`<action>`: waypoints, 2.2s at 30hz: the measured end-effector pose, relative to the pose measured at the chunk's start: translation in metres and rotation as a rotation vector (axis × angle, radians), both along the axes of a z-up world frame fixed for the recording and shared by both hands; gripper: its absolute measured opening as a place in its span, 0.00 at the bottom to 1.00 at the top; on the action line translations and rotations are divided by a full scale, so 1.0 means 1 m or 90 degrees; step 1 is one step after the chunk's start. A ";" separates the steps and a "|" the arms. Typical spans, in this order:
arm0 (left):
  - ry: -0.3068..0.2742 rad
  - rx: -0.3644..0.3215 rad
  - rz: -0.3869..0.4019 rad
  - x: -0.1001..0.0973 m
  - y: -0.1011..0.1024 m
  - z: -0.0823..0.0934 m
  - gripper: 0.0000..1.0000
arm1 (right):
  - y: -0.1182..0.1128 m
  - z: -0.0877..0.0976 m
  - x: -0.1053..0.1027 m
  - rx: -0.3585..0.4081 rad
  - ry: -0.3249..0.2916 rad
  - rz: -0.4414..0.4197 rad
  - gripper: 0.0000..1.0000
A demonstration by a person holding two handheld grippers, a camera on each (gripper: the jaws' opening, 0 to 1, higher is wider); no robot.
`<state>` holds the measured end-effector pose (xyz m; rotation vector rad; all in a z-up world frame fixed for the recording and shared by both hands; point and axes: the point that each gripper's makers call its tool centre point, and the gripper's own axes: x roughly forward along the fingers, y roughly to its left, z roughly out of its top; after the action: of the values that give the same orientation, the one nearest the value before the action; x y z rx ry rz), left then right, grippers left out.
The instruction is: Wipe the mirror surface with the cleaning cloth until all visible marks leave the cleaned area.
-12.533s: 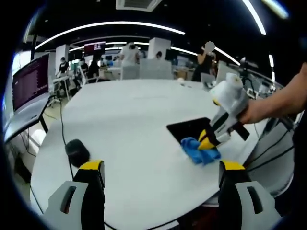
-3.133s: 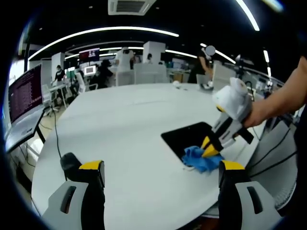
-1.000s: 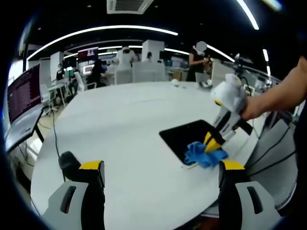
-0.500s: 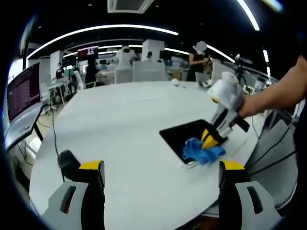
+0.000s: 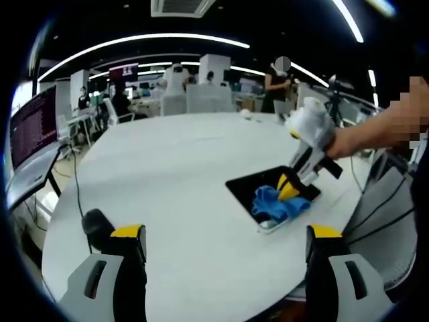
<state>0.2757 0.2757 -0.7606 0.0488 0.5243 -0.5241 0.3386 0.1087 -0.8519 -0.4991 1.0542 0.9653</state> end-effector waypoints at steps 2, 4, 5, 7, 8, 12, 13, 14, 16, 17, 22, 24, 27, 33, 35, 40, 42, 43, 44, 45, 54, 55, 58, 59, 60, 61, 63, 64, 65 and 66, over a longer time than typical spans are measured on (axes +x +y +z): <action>0.001 0.001 0.000 0.000 0.001 0.000 0.99 | 0.000 0.000 0.004 -0.001 -0.001 -0.001 0.02; 0.001 0.001 0.002 0.000 0.002 0.000 0.99 | 0.000 0.000 0.006 -0.001 -0.002 -0.002 0.02; 0.001 0.001 0.003 0.000 0.003 0.000 0.99 | 0.000 0.000 0.007 -0.001 -0.003 -0.002 0.02; 0.001 0.001 0.005 0.000 0.004 0.000 0.99 | 0.000 0.000 0.009 -0.001 -0.001 -0.002 0.02; 0.002 0.001 0.005 0.000 0.005 0.000 0.99 | -0.001 0.000 0.012 -0.005 -0.010 0.001 0.02; 0.004 0.003 0.007 0.000 0.008 -0.002 0.99 | -0.002 0.000 0.020 -0.006 -0.010 -0.006 0.02; 0.005 0.003 0.008 0.000 0.009 -0.002 0.99 | -0.003 0.000 0.024 -0.005 -0.009 -0.011 0.02; 0.005 0.003 0.008 -0.001 0.010 -0.002 0.99 | -0.003 0.000 0.026 -0.004 -0.009 -0.013 0.02; 0.006 0.003 0.009 -0.001 0.010 -0.002 0.99 | -0.004 0.000 0.030 -0.003 -0.010 -0.017 0.02; 0.007 0.003 0.009 -0.001 0.011 -0.003 0.99 | -0.004 0.001 0.032 -0.003 -0.010 -0.019 0.02; 0.010 0.003 0.011 -0.003 0.011 -0.004 0.99 | -0.006 0.001 0.046 -0.010 -0.019 -0.018 0.02; 0.011 0.004 0.012 -0.003 0.011 -0.005 0.99 | -0.007 0.001 0.051 -0.012 -0.020 -0.019 0.02; 0.012 0.004 0.015 -0.004 0.012 -0.005 0.99 | -0.008 0.001 0.059 -0.017 -0.024 -0.018 0.02; 0.014 0.004 0.018 -0.006 0.013 -0.006 0.99 | -0.010 0.000 0.072 -0.021 -0.031 -0.018 0.02; 0.015 0.005 0.018 -0.007 0.014 -0.007 0.99 | -0.010 0.000 0.075 -0.021 -0.031 -0.018 0.02; 0.017 0.007 0.019 -0.008 0.015 -0.008 0.99 | -0.010 0.000 0.083 -0.022 -0.031 -0.018 0.02; 0.017 0.007 0.020 -0.008 0.016 -0.008 0.99 | -0.010 0.001 0.086 -0.020 -0.029 -0.021 0.02; 0.017 0.008 0.021 -0.008 0.016 -0.008 0.99 | -0.010 0.001 0.087 -0.019 -0.029 -0.023 0.02; 0.017 0.008 0.021 -0.008 0.017 -0.008 0.99 | -0.010 0.001 0.090 -0.015 -0.028 -0.030 0.02; 0.016 0.008 0.022 -0.008 0.017 -0.007 0.99 | -0.010 0.001 0.091 -0.013 -0.025 -0.035 0.02; 0.016 0.007 0.027 -0.009 0.015 -0.008 0.99 | -0.010 -0.001 0.091 -0.012 -0.026 -0.031 0.02; 0.016 0.007 0.026 -0.009 0.014 -0.008 0.99 | -0.010 -0.001 0.091 -0.009 -0.024 -0.033 0.02; 0.015 0.008 0.024 -0.009 0.011 -0.008 0.99 | -0.010 -0.001 0.090 -0.006 -0.026 -0.028 0.02; 0.015 0.007 0.024 -0.009 0.010 -0.007 0.99 | -0.010 -0.001 0.090 -0.005 -0.026 -0.028 0.02; 0.014 0.007 0.024 -0.008 0.009 -0.007 0.99 | -0.010 -0.001 0.091 -0.004 -0.026 -0.027 0.02; 0.011 0.007 0.024 -0.008 0.008 -0.006 0.99 | -0.010 -0.001 0.091 -0.004 -0.026 -0.026 0.02; 0.010 0.006 0.024 -0.007 0.008 -0.005 0.99 | -0.010 -0.002 0.091 -0.011 -0.028 -0.017 0.02; 0.009 0.006 0.024 -0.007 0.008 -0.005 0.99 | -0.010 -0.002 0.091 -0.014 -0.025 -0.015 0.02; 0.008 0.006 0.025 -0.007 0.008 -0.005 0.99 | -0.009 -0.002 0.092 -0.016 -0.022 -0.017 0.02; 0.008 0.007 0.025 -0.008 0.008 -0.005 0.99 | -0.009 -0.002 0.092 -0.019 -0.018 -0.018 0.02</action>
<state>0.2677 0.2838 -0.7657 0.0450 0.5397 -0.4839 0.4306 0.0995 -0.8537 -0.5197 1.0479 0.9166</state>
